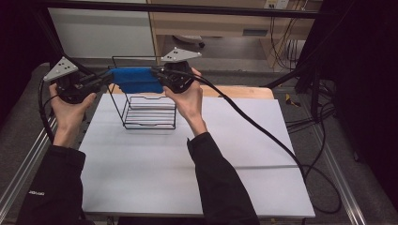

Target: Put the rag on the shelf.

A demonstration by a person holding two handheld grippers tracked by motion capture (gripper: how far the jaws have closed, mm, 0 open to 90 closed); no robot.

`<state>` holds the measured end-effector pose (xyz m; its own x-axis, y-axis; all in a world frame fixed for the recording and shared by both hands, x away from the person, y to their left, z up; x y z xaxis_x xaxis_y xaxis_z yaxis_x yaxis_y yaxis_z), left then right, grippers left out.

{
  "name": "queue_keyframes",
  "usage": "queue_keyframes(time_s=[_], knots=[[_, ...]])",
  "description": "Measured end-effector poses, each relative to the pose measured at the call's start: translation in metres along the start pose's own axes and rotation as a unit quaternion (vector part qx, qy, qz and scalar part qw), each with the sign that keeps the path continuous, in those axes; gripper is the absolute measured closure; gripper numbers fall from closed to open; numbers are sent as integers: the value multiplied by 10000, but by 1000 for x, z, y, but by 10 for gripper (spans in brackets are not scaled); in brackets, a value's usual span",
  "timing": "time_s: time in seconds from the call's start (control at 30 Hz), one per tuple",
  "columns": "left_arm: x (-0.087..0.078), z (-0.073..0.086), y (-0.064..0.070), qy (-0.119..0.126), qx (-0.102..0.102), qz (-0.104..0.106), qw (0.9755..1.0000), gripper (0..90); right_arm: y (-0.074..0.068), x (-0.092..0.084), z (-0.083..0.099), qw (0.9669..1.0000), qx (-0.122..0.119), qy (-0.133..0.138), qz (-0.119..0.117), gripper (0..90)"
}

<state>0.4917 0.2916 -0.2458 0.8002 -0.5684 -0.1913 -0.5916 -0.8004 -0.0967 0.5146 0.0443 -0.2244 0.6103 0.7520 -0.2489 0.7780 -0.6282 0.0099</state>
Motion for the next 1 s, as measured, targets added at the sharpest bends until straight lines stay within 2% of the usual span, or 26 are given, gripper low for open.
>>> queue_keyframes(time_s=[0.13,0.27,0.47,0.63,0.73,0.8,0.93,1.0], knots=[[1,4,1,-122,-8,22,9999,793,1,1,6,9999,69,-84,-69,857],[0,5,1,-239,-61,38,9997,768,1,1,11,9998,41,-123,-134,856],[-7,-4,-1,-297,-159,3,9994,692,1,2,16,9996,-21,-218,-169,856],[-14,-11,-4,-224,-334,62,9992,682,-1,4,19,9992,-100,-322,-216,854],[-14,-9,-5,-279,-456,127,9985,697,-1,5,22,9991,-94,-346,-243,850],[-12,-6,-4,-399,-476,198,9979,713,-1,5,23,9990,-87,-359,-256,849],[-3,6,1,-877,-380,302,9950,816,1,7,29,9986,-113,-425,-309,841],[0,11,3,-1006,-353,332,9937,831,1,7,29,9985,-128,-434,-321,839]])
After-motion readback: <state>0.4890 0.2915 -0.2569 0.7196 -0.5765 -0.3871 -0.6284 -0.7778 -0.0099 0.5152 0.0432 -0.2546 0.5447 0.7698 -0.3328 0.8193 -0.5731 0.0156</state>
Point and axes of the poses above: each handheld gripper's, and its own axes: x roughly forward along the jaws, z roughly out of its underside, y roughly to its right, the point moved 4 cm from there along x, roughly forward along the jaws, and after that the axes turned 4 degrees about x, right-handed, at the moved point
